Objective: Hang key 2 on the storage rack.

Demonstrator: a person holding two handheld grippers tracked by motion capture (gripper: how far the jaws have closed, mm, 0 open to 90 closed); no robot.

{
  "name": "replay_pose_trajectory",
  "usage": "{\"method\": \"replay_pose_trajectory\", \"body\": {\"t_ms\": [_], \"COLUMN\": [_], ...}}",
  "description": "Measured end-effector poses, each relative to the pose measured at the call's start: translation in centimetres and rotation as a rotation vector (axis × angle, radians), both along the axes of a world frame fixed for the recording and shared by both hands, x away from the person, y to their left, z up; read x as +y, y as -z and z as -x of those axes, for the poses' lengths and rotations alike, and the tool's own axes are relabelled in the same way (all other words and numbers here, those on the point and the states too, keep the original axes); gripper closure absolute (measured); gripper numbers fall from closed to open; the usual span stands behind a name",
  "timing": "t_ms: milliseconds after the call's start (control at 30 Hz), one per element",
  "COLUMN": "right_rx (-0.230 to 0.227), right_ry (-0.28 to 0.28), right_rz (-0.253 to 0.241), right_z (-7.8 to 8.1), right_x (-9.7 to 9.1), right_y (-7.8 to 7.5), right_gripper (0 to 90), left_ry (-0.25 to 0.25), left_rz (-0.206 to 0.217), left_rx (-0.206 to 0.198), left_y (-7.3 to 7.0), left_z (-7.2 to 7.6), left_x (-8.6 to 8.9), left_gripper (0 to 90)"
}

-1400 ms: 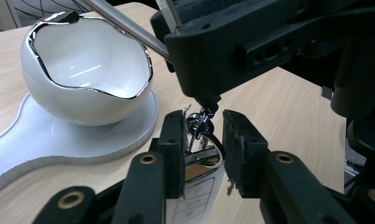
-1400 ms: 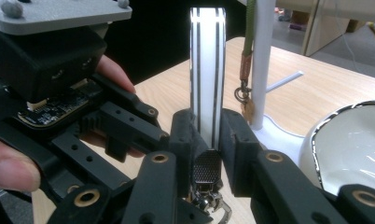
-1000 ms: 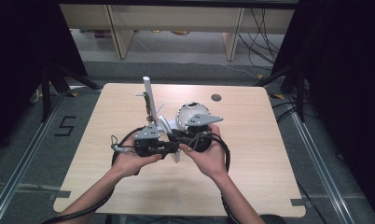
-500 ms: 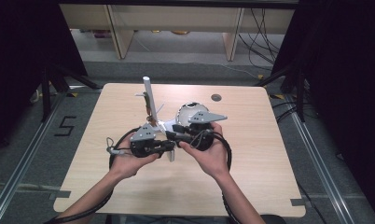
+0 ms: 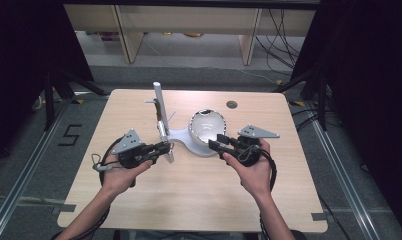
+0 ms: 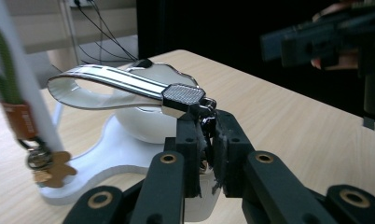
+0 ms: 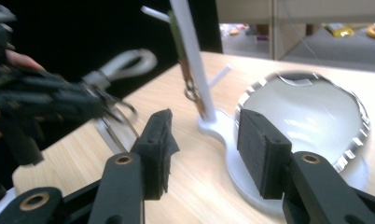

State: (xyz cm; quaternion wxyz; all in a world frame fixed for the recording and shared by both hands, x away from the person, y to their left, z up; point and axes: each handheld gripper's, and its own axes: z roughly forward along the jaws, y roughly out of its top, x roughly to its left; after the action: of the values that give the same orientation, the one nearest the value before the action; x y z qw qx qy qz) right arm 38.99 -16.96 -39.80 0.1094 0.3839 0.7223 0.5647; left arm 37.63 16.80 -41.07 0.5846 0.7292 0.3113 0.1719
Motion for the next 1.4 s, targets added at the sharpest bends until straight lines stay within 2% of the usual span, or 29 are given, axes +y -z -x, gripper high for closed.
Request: {"method": "replay_pose_trajectory", "body": {"t_ms": [33,67,133,200,233,333,367,433,500,567,633,700,767,833,900,933,967,1033,1100,1167,1200,1233,1267,1367,1400], "right_rx": [0.014,0.006,0.043,0.038,0.055,0.066,0.09,0.078,0.112,0.093,0.123,0.121,0.103,0.116,0.144,0.128,0.167,0.122,0.146,0.116,0.12,0.1,0.124,0.131,0.146], "right_ry": [0.016,0.018,0.038,0.043,0.057,0.065,0.081,0.077,0.094,0.092,0.113,0.125,0.123,0.129,0.131,0.122,0.132,0.122,0.135,0.126,0.125,0.129,0.14,0.136,0.133], "right_rz": [-0.002,0.007,0.004,0.013,0.012,0.032,0.024,0.048,0.044,0.063,0.059,0.063,0.09,0.1,0.082,0.088,0.074,0.096,0.079,0.107,0.093,0.102,0.085,0.078,0.077], "right_z": [0.1,0.1,0.3,0.2,0.3,0.3,0.5,0.2,0.3,0.1,0.2,0.2,0.0,0.2,0.3,0.1,0.4,0.1,0.3,0.1,0.1,-0.1,0.1,0.1,0.1], "right_x": [-0.2,-0.5,-1.1,-1.6,-1.8,-2.4,-2.4,-2.9,-2.9,-3.3,-3.4,-3.5,-3.6,-3.4,-3.2,-3.3,-3.2,-3.4,-3.3,-3.6,-3.6,-3.7,-3.6,-3.6,-3.6], "right_y": [0.2,0.5,1.1,1.8,2.1,3.1,3.4,4.1,4.5,5.1,5.5,6.0,6.4,6.7,6.9,6.9,6.8,6.9,6.8,6.9,7.0,7.1,7.1,7.1,7.1], "right_gripper": [55.5,55.5,55.3,55.2,55.2,55.2,55.2,55.2,55.2,55.2,55.2,55.2,55.3,55.3,55.2,55.3,55.3,55.3,55.3,55.3,55.3,55.3,55.2,55.3,55.3], "left_ry": [-0.006,-0.019,-0.034,-0.055,-0.069,-0.107,-0.118,-0.142,-0.165,-0.189,-0.214,-0.237,-0.25,-0.265,-0.269,-0.272,-0.275,-0.282,-0.288,-0.294,-0.3,-0.302,-0.304,-0.301,-0.301], "left_rz": [0.004,0.016,0.024,0.043,0.054,0.073,0.076,0.087,0.084,0.092,0.101,0.115,0.126,0.13,0.133,0.138,0.144,0.145,0.147,0.146,0.146,0.144,0.145,0.152,0.153], "left_rx": [-0.003,-0.007,-0.009,-0.016,-0.023,-0.038,-0.043,-0.056,-0.068,-0.073,-0.084,-0.096,-0.114,-0.125,-0.125,-0.126,-0.128,-0.131,-0.139,-0.142,-0.145,-0.142,-0.138,-0.127,-0.125], "left_y": [0.0,-0.1,-0.1,-0.1,-0.1,-0.2,-0.3,-0.4,-0.6,-0.7,-0.7,-0.8,-0.7,-0.6,-0.5,-0.4,-0.4,-0.4,-0.4,-0.4,-0.4,-0.4,-0.3,0.1,0.2], "left_z": [0.1,0.1,0.3,0.4,0.5,0.4,0.4,0.2,0.0,-0.2,-0.4,-0.6,-1.0,-1.5,-2.0,-2.4,-2.7,-3.2,-3.8,-4.3,-4.6,-5.0,-5.3,-6.4,-6.9], "left_x": [0.2,0.5,1.1,1.7,2.1,3.0,3.3,3.8,4.4,4.9,5.4,5.8,6.2,6.4,6.6,6.7,6.7,6.8,6.8,6.8,6.8,6.9,7.0,7.2,7.2], "left_gripper": [81.2,81.2,81.2,81.2,81.2,81.2,81.2,81.2,81.2,81.2,81.2,81.2,81.2,81.2,81.2,81.2,81.2,81.2,81.1,81.1,81.1,81.1,81.1,81.1,81.1]}}
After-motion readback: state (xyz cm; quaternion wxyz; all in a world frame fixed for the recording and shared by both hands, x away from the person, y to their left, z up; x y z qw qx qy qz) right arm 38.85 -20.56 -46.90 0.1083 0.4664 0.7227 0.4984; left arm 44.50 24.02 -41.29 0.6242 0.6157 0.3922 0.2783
